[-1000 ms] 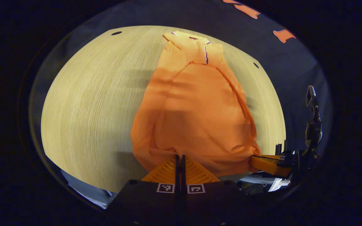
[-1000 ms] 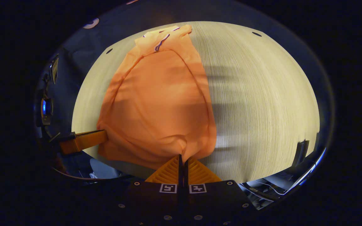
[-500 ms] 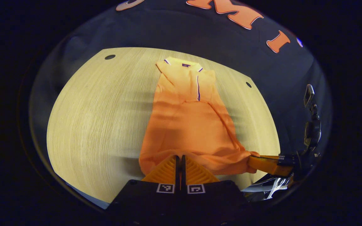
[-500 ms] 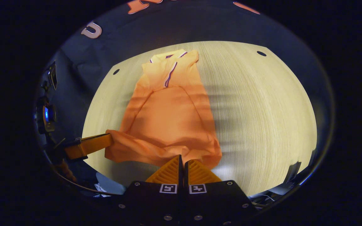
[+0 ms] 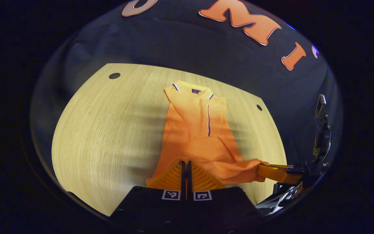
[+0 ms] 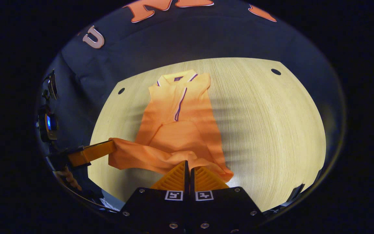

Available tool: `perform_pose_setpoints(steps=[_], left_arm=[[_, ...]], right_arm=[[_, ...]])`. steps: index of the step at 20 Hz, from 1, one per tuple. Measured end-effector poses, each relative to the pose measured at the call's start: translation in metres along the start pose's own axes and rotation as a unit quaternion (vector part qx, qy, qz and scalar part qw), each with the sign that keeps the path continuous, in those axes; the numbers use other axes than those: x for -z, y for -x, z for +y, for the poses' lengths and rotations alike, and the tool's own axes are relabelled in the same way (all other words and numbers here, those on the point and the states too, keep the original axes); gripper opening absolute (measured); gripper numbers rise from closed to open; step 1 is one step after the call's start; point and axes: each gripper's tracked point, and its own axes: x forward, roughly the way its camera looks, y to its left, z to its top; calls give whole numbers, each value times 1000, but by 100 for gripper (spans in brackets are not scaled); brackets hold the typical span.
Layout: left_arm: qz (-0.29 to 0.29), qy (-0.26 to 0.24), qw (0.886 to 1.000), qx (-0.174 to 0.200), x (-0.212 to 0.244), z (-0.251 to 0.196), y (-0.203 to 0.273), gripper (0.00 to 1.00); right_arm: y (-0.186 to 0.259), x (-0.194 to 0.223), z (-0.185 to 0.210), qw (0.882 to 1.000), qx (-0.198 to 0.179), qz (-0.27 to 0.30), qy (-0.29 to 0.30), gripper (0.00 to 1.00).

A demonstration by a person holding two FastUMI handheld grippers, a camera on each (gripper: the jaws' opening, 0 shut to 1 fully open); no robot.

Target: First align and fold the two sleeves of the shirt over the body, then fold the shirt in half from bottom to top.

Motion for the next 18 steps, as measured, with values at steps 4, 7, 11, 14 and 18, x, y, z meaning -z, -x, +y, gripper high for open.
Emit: perform_pose_setpoints(steps=[4, 7, 11, 14, 18], left_arm=[[-21, -4, 1000, 3, -34, -1, -12, 0], [-33, -6, 999, 9, -62, -5, -24, 0], [-66, -6, 998, 11, -115, -2, -44, 0], [-91, -9, 996, 11, -155, 0, -64, 0], [-103, -11, 995, 0, -188, 11, -92, 1]], right_arm=[[-7, -41, -2, 1000, 2, -28, -3, 0], [-16, -72, -3, 999, 5, -47, 0, 0], [-31, -118, -5, 997, 6, -72, 4, 0], [-49, -153, -8, 996, 10, -88, 12, 0], [-83, -192, -16, 995, 23, -95, 26, 0]])
